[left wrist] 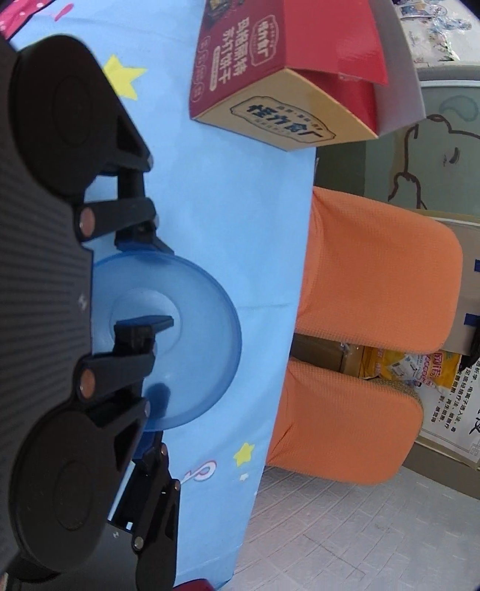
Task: Organize plates and bowls
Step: 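Close both grippers on the blue bowl rim and lift it, then lower the blue bowl into the white bowl and open both grippers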
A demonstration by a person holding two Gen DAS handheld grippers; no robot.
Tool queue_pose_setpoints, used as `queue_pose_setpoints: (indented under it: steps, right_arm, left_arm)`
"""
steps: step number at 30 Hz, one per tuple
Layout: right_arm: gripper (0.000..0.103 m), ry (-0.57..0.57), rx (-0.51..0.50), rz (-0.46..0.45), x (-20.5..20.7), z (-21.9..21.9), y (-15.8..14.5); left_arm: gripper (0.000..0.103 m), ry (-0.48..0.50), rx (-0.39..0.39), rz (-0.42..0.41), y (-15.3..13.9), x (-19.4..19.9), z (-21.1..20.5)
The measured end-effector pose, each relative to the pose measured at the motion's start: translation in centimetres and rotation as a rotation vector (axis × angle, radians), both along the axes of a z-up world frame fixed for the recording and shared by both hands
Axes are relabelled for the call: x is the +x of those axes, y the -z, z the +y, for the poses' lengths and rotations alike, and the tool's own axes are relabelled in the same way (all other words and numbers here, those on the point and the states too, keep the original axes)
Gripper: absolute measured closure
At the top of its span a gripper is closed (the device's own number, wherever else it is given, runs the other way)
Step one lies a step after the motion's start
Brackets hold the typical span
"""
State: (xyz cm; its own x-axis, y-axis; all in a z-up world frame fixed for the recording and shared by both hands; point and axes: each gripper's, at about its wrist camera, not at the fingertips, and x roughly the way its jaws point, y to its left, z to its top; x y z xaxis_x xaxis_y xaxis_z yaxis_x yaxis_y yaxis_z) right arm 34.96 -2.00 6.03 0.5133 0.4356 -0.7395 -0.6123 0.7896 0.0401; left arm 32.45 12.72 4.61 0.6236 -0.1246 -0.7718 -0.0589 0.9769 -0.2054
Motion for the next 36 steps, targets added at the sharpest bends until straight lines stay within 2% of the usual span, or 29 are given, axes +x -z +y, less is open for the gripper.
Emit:
queue_pose_setpoints:
  steps: [9, 15, 23, 31, 32, 33, 34, 35, 36]
  right_arm:
    - [0.059, 0.057, -0.014, -0.056, -7.0, -4.8, -3.9]
    - [0.056, 0.104, -0.018, -0.089, -12.9, -8.6, -4.9]
    - [0.052, 0.188, -0.018, -0.069, -19.3, -13.2, -2.4]
    - [0.052, 0.221, -0.003, -0.039, -21.6, -14.4, 0.7]
    - [0.052, 0.22, -0.006, -0.047, -21.7, -14.5, 0.9]
    - [0.049, 0.224, -0.005, -0.059, -21.9, -14.5, 1.0]
    - [0.051, 0.229, 0.0, -0.076, -22.0, -14.7, 1.0]
    - [0.045, 0.238, 0.004, -0.096, -22.3, -15.0, 1.0]
    - [0.036, 0.255, 0.004, -0.12, -22.7, -15.3, 0.8]
  left_arm:
    - [0.086, 0.068, -0.022, -0.061, -3.9, -7.2, -5.5]
    - [0.084, 0.13, -0.034, -0.088, -5.1, -12.6, -9.8]
    - [0.083, 0.217, -0.043, -0.053, -2.8, -18.7, -14.8]
    - [0.081, 0.255, -0.031, -0.01, -0.2, -20.9, -16.9]
    - [0.077, 0.26, -0.033, -0.011, -0.1, -21.0, -17.1]
    - [0.06, 0.259, -0.031, -0.015, -0.1, -21.0, -17.0]
    - [0.051, 0.252, -0.024, -0.03, -0.2, -21.1, -16.8]
    - [0.03, 0.241, -0.004, -0.055, -0.5, -21.3, -16.6]
    - [0.023, 0.232, 0.017, -0.089, -0.9, -21.6, -16.4]
